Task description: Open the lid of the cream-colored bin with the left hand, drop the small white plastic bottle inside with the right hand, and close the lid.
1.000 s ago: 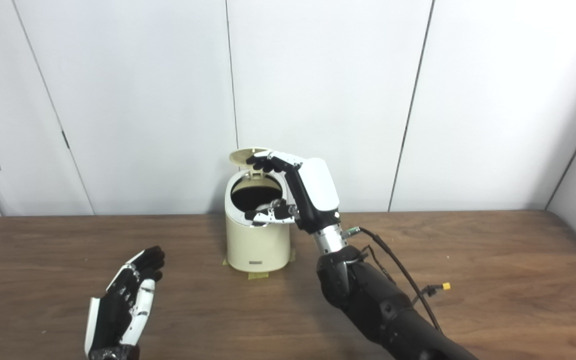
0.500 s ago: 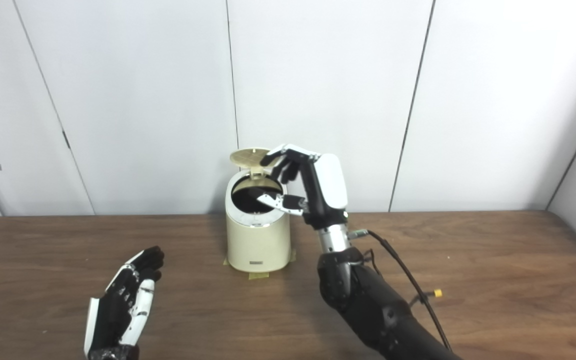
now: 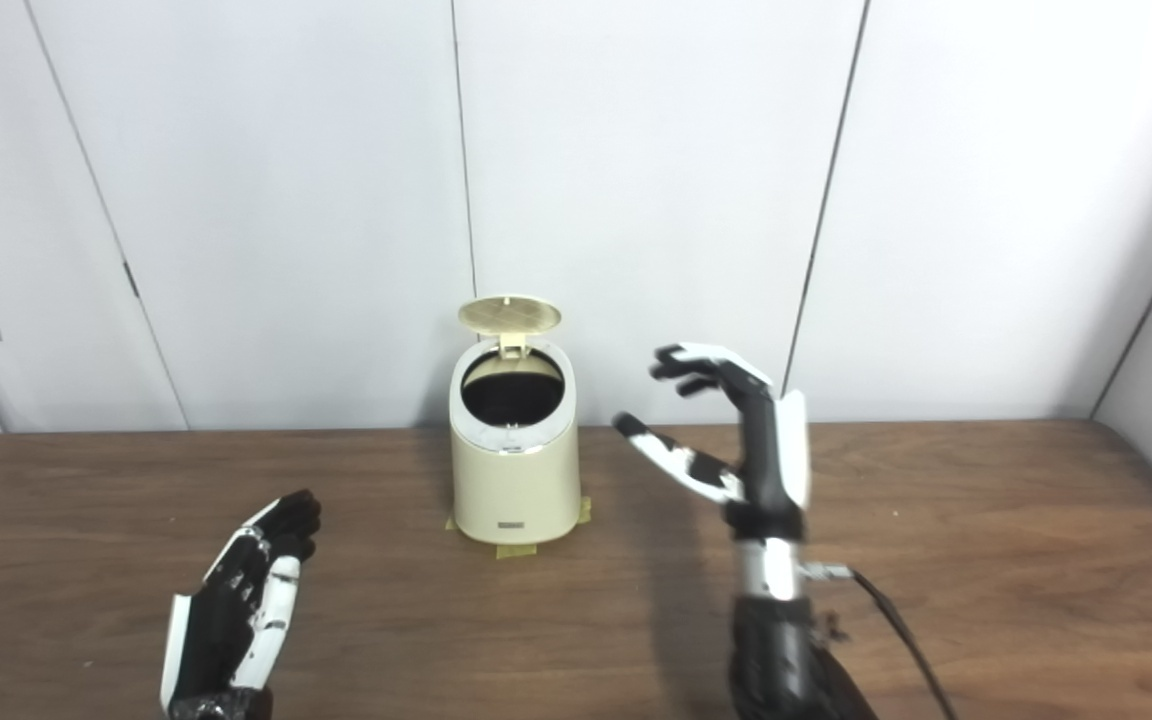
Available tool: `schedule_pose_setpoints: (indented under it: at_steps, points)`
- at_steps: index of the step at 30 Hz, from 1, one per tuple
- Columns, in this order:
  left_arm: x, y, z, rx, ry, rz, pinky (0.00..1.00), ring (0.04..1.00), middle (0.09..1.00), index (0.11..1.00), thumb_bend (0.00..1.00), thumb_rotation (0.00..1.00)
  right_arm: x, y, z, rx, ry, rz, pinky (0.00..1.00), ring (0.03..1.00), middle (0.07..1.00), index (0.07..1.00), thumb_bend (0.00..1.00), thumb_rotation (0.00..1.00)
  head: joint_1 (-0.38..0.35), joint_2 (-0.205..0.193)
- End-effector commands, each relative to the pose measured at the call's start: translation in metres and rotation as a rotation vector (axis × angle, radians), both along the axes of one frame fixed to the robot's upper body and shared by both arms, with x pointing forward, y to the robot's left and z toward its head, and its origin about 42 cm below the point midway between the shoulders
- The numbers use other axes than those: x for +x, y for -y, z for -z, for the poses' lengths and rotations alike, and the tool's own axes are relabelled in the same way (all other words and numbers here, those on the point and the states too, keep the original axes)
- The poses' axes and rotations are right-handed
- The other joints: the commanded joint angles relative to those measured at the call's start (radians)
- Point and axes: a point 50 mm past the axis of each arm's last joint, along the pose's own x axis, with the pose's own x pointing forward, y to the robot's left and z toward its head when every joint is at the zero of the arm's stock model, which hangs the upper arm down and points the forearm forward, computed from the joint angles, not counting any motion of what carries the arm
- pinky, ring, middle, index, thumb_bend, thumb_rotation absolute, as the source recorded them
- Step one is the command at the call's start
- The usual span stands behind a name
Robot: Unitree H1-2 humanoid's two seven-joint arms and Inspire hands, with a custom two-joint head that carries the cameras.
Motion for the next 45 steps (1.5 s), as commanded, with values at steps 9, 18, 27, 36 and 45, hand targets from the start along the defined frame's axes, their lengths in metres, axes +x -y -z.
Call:
schedule_pose_setpoints:
  at_steps: [9,18,27,36,45]
  points:
    - [0.005,-0.003,-0.017,0.004,0.074,0.007,0.83,0.824,0.809,0.793,0.22,0.53,-0.037,0.021,0.007,0.136,-0.007,-0.019,0.54,0.627,0.654,0.496,0.48,0.15,-0.006,0.011]
    - [0.002,-0.007,-0.018,0.007,0.074,0.004,0.81,0.813,0.799,0.782,0.22,0.6,-0.061,0.018,0.023,0.171,-0.063,0.003,0.49,0.6,0.63,0.495,0.49,0.15,-0.006,0.022]
    - [-0.002,-0.014,-0.018,0.021,0.076,0.004,0.8,0.812,0.8,0.782,0.23,0.57,-0.073,0.007,0.025,0.157,-0.155,-0.032,0.57,0.683,0.711,0.711,0.27,0.36,0.0,0.037]
    - [0.007,-0.02,-0.042,0.039,0.126,-0.021,0.82,0.805,0.792,0.771,0.25,0.57,-0.073,0.007,0.027,0.178,-0.144,-0.003,0.61,0.696,0.724,0.737,0.26,0.34,0.004,0.039]
    - [0.06,-0.029,-0.161,0.254,0.37,-0.031,0.79,0.8,0.784,0.771,0.3,0.7,-0.073,0.005,0.024,0.166,-0.136,-0.002,0.61,0.694,0.715,0.727,0.26,0.4,0.012,0.041]
